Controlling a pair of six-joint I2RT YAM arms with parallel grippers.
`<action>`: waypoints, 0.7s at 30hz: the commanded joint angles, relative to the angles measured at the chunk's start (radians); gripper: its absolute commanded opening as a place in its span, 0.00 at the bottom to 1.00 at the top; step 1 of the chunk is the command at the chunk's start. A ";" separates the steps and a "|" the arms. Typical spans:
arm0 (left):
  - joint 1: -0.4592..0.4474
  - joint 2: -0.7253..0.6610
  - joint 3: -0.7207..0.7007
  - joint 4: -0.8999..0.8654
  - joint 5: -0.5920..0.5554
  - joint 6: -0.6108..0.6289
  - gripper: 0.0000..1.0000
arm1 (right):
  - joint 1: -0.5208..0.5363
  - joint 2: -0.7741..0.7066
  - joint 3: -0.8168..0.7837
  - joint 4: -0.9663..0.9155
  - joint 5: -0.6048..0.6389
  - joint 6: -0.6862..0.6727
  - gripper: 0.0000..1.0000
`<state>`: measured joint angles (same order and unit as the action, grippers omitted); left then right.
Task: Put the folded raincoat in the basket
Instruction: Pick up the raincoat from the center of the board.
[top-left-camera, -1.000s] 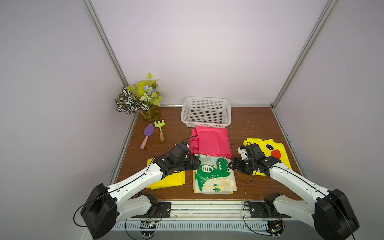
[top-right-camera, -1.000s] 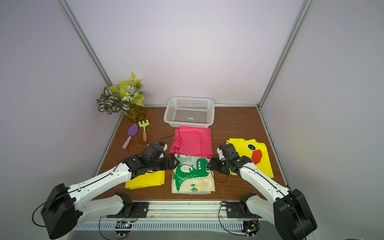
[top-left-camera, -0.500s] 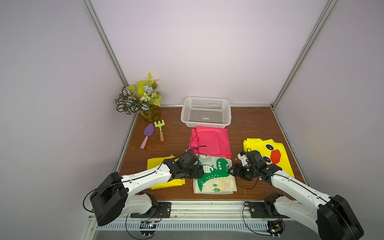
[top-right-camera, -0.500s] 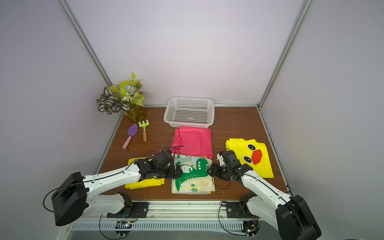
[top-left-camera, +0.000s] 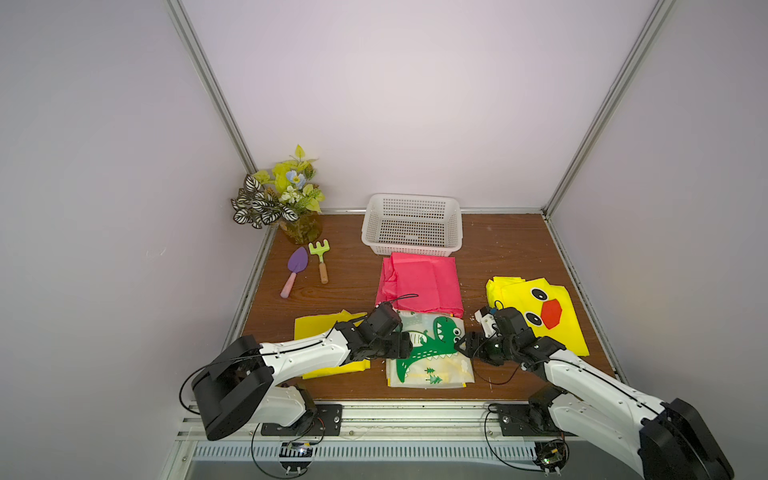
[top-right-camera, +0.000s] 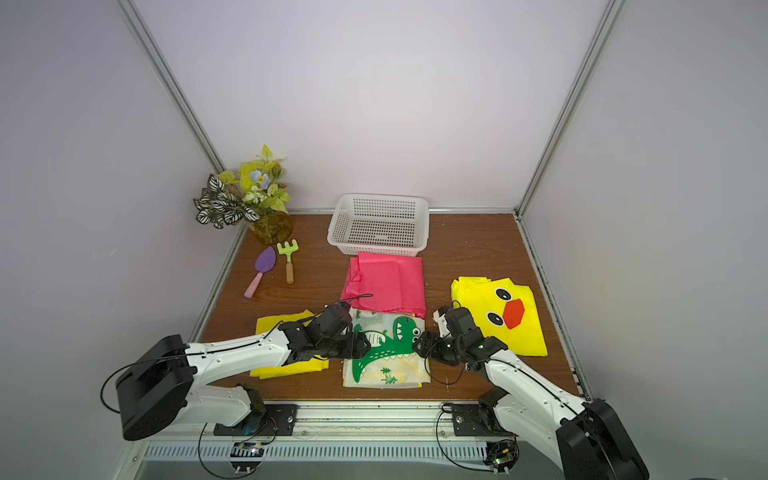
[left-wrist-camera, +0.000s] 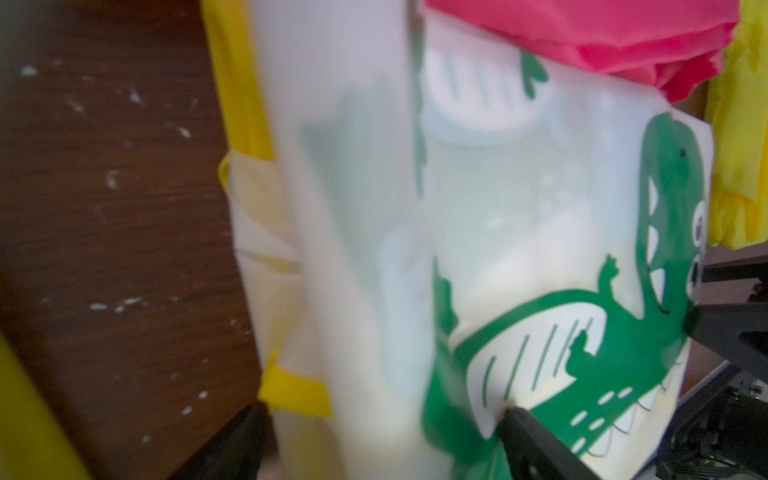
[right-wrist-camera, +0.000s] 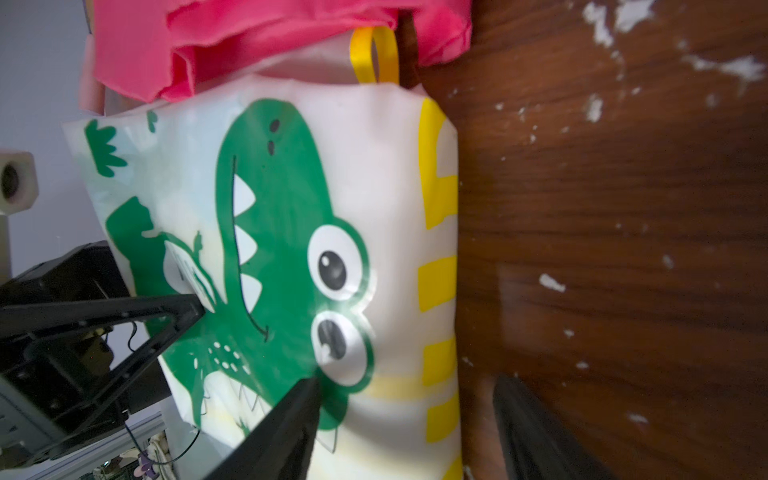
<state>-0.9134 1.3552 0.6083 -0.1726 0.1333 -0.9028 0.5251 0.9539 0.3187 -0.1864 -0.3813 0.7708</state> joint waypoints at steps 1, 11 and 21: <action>-0.053 0.062 0.020 -0.033 0.001 -0.008 0.89 | 0.013 -0.017 -0.031 0.037 -0.032 0.036 0.73; -0.105 0.088 0.006 -0.006 -0.028 -0.063 0.75 | 0.033 -0.047 -0.078 0.073 -0.012 0.067 0.69; -0.110 0.107 0.030 -0.002 -0.027 -0.036 0.58 | 0.077 -0.056 -0.089 0.119 0.005 0.109 0.60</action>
<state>-1.0012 1.4300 0.6422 -0.1307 0.0811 -0.9516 0.5800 0.9012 0.2462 -0.0807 -0.3645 0.8532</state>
